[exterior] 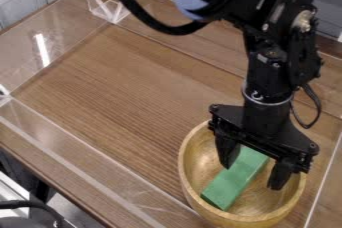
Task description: Remove the green block from inside the brown bowl and put it on the table
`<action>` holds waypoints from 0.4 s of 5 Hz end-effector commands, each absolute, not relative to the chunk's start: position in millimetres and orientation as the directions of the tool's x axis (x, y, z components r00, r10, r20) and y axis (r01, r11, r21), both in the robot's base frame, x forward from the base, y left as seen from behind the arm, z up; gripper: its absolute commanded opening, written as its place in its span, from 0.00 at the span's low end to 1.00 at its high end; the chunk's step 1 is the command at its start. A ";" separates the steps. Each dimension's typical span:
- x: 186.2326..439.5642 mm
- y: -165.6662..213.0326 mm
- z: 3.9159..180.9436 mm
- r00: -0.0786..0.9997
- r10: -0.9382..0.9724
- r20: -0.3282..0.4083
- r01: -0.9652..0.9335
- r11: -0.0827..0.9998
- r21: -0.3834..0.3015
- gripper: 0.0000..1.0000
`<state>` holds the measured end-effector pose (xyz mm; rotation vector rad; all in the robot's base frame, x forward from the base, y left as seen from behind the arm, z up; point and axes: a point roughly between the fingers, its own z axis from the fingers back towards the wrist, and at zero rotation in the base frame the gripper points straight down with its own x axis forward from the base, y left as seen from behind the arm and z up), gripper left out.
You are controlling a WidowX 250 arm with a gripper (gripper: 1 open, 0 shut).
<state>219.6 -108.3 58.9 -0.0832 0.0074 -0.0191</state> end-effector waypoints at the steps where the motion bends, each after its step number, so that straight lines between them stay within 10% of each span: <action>1: 226.4 -106.3 63.8 1.000 -0.008 0.023 0.010 0.995 -0.098 1.00; 2: 228.7 -104.7 62.3 1.000 -0.005 0.027 0.008 0.995 -0.102 1.00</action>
